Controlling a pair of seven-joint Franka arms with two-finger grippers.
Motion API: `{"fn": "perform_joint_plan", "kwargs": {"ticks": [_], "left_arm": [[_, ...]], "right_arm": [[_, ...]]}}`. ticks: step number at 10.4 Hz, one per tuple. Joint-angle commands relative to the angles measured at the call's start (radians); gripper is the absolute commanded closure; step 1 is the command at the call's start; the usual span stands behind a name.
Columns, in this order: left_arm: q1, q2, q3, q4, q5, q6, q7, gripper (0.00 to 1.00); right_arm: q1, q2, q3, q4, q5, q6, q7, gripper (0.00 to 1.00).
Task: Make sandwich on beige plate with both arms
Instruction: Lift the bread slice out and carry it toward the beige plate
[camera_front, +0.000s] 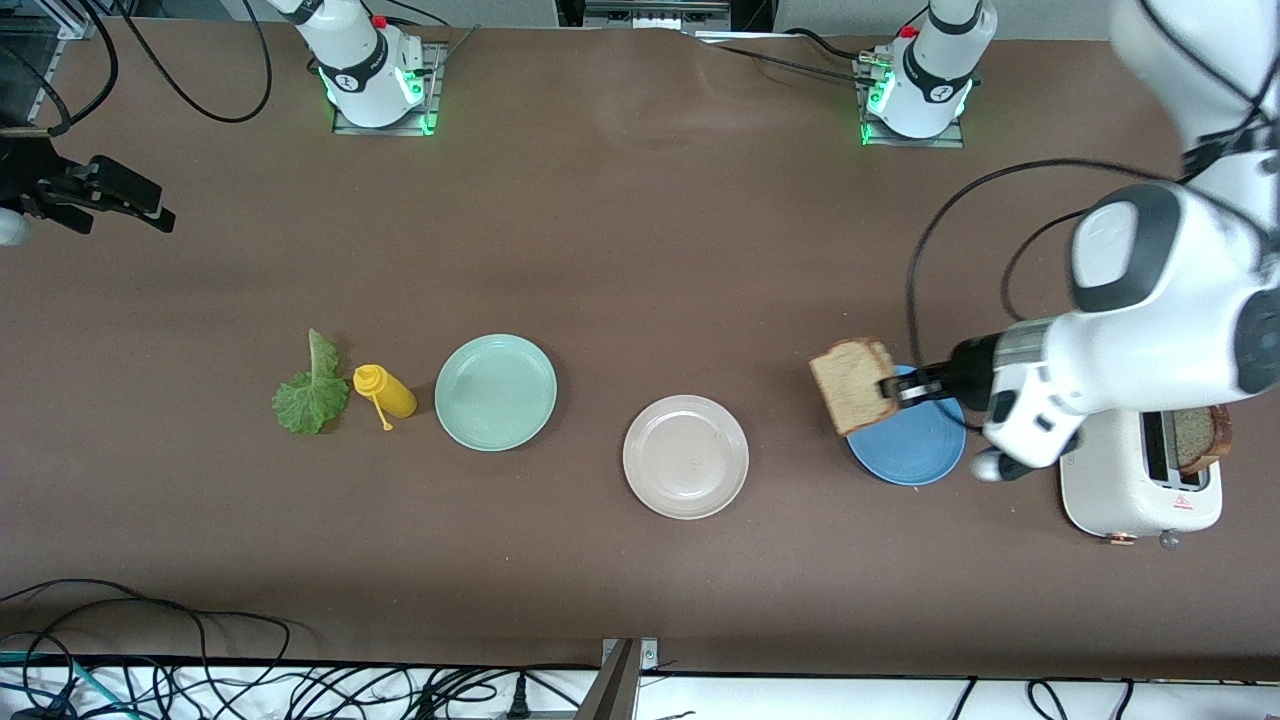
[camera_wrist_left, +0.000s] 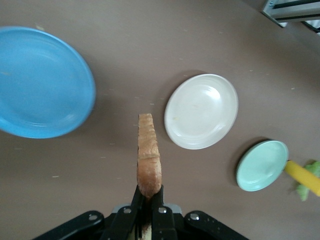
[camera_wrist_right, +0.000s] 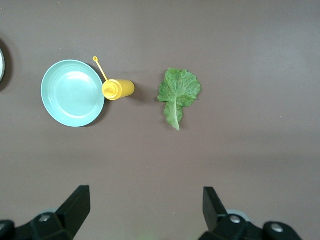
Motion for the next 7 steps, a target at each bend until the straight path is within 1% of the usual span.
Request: {"fn": "perform_joint_plan", "kwargs": {"ticks": [1, 2, 4, 5, 6, 7], "left_arm": [[-0.088, 0.054, 0.007, -0.022, -0.087, 0.163, -0.105, 1.0], [-0.12, 0.065, 0.007, -0.057, -0.106, 0.272, -0.133, 1.0], [-0.183, 0.07, 0.007, -0.169, -0.107, 0.502, -0.156, 1.0], [-0.208, 0.073, 0.007, -0.21, -0.107, 0.594, -0.168, 1.0], [-0.221, 0.082, 0.007, -0.237, -0.109, 0.674, -0.17, 1.0], [-0.24, 0.103, 0.007, -0.24, -0.109, 0.733, -0.182, 1.0]], "right_arm": [[0.001, -0.003, 0.001, 0.002, 0.013, -0.01, -0.01, 0.0], [0.001, -0.004, 0.001, 0.002, 0.016, -0.01, -0.007, 0.0], [0.004, -0.003, 0.002, -0.004, 0.016, -0.015, 0.0, 0.0], [0.004, 0.011, 0.002, -0.003, 0.016, -0.022, -0.01, 0.0], [0.004, 0.014, 0.002, -0.004, 0.018, -0.036, -0.003, 0.0], [0.004, 0.019, 0.001, -0.007, 0.018, -0.038, -0.001, 0.0]]}}
